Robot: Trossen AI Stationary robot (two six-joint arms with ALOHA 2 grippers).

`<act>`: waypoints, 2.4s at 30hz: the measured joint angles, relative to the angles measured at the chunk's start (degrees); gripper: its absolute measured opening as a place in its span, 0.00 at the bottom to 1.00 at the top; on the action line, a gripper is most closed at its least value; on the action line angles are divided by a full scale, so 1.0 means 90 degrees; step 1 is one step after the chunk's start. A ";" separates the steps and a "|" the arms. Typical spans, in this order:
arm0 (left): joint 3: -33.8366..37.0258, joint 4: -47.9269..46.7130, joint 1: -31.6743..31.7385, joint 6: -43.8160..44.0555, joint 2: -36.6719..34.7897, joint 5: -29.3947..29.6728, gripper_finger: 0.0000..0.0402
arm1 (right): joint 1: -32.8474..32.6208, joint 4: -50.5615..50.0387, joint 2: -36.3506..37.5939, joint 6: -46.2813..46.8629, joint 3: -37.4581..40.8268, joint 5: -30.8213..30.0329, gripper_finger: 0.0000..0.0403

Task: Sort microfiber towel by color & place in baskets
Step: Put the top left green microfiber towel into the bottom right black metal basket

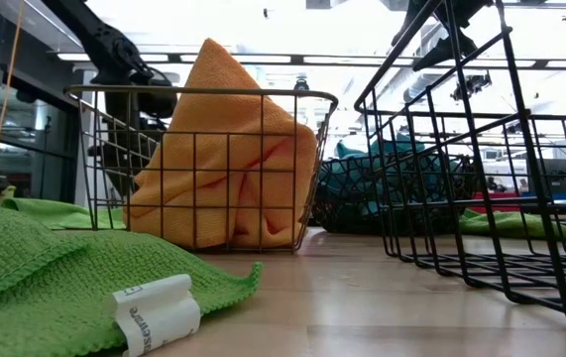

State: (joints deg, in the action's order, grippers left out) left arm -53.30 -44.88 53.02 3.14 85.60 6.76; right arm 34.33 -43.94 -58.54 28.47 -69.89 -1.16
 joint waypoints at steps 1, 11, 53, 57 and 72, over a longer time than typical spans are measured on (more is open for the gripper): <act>0.0000 0.0007 0.0019 -0.0183 0.0000 -0.0004 0.56 | 0.0000 0.0001 0.0000 0.0000 0.0000 0.0001 0.84; 0.0002 -0.0005 0.0017 0.0645 0.0009 0.0436 0.61 | 0.0000 0.0000 -0.0002 -0.0019 0.0000 0.0016 0.84; 0.0337 0.0817 -0.0721 0.1456 -0.1657 0.0058 0.00 | 0.0000 -0.0131 -0.0002 -0.0072 0.0001 -0.0258 0.84; -0.0041 0.0842 -0.1043 0.1743 -0.2798 -0.0003 0.00 | 0.0001 -0.0138 -0.0002 -0.0184 0.0001 -0.0558 0.84; -0.2619 0.3253 -0.4160 0.1691 -0.2375 0.0952 0.00 | 0.0019 0.0283 0.0000 -0.0855 0.0002 -0.0869 0.84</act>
State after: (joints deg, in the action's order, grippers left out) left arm -76.87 -15.61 15.58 18.36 64.23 15.33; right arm 34.50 -41.40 -58.54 20.77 -69.87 -8.98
